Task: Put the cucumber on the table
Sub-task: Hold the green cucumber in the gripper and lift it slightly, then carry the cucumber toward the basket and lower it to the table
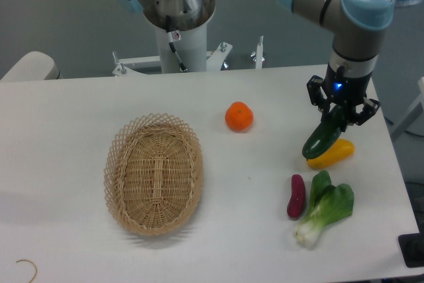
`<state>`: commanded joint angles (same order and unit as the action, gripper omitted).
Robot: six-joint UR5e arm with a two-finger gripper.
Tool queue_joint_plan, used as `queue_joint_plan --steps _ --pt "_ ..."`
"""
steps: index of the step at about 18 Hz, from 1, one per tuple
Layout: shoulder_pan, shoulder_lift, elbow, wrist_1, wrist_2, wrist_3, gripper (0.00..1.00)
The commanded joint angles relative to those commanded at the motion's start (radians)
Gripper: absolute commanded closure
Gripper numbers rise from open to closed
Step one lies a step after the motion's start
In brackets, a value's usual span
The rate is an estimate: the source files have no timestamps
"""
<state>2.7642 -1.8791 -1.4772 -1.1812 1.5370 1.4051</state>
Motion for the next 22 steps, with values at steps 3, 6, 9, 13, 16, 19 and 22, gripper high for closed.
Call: queue_joint_plan --steps 3,6,9,13,16,19,22 --pt "0.000 0.000 -0.005 0.005 0.000 0.000 0.67" --pt "0.000 -0.002 -0.009 0.008 0.000 -0.002 0.67" --pt "0.000 -0.012 -0.008 0.009 0.000 -0.002 0.67" --pt "0.000 -0.020 -0.011 0.011 0.002 -0.006 0.67" --pt "-0.005 -0.023 -0.011 0.009 0.003 -0.009 0.67" --pt "-0.014 -0.037 -0.018 0.012 0.002 -0.017 0.67" --pt "-0.041 -0.060 -0.017 0.014 0.003 -0.055 0.67"
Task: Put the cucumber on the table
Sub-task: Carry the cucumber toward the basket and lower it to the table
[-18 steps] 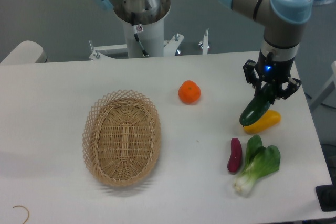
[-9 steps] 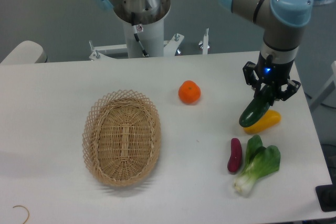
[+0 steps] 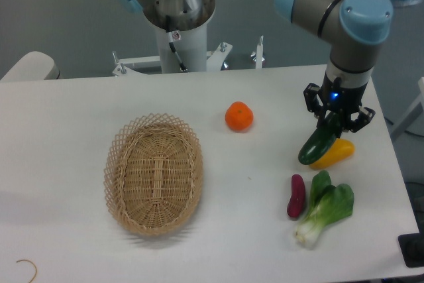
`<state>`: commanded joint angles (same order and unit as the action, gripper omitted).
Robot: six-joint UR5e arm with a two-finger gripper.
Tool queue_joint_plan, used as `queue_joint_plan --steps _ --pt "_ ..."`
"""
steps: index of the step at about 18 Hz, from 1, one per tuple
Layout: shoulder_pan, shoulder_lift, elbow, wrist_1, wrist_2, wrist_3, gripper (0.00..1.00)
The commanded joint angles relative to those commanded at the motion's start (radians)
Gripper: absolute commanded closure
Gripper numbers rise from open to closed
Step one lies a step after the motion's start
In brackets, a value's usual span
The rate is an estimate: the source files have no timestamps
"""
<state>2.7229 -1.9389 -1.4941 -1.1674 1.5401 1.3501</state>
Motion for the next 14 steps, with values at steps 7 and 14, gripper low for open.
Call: queue_joint_plan --steps 7,14 --pt "-0.074 -0.069 -0.001 0.084 -0.002 -0.267 0.67" --pt "-0.198 -0.166 -0.006 0.233 -0.002 -0.497 0.67"
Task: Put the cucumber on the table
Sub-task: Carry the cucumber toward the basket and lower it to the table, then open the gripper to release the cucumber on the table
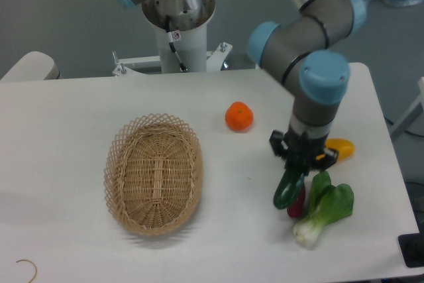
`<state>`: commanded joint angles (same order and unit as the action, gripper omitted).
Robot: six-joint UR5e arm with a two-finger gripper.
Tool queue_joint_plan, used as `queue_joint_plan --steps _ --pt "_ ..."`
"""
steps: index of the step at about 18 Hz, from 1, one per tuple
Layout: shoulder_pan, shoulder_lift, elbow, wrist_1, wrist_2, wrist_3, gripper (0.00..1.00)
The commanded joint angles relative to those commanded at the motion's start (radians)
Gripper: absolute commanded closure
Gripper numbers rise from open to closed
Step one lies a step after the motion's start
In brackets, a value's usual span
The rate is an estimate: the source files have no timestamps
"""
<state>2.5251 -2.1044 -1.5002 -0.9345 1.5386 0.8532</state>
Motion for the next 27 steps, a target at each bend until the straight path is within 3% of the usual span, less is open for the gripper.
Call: queue_joint_plan --steps 7,10,20,22,25,26,27 --pt "-0.061 -0.026 -0.046 0.029 0.002 -0.088 0.67" --pt "-0.075 -0.040 -0.057 0.069 0.021 -0.109 0.67" --pt "-0.092 -0.063 -0.060 0.079 0.023 -0.157 0.65" --pt "-0.092 -0.062 -0.060 0.080 0.023 -0.151 0.52" --pt "-0.091 -0.062 -0.048 0.083 0.023 -0.148 0.07" --pt "-0.092 -0.060 -0.041 0.083 0.029 -0.148 0.00" --pt "-0.091 -0.057 -0.037 0.083 0.044 -0.148 0.00"
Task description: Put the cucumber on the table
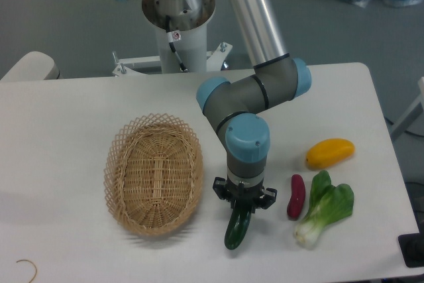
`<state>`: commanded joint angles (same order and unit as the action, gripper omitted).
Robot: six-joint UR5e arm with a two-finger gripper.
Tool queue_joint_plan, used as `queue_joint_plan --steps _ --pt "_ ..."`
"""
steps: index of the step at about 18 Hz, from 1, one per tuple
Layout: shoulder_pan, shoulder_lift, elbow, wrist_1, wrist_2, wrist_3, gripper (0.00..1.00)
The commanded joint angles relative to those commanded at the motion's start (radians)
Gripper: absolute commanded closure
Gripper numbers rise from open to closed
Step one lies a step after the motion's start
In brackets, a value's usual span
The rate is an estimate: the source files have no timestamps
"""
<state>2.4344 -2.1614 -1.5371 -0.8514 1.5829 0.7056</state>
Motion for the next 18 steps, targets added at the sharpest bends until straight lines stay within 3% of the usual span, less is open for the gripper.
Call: queue_joint_plan --steps 7,12,18 --pt "-0.002 0.014 0.084 0.003 0.038 0.002 0.00" --pt "0.034 0.093 0.121 -0.026 0.144 0.179 0.00" --pt "0.178 0.216 0.126 -0.194 0.123 0.547 0.00"
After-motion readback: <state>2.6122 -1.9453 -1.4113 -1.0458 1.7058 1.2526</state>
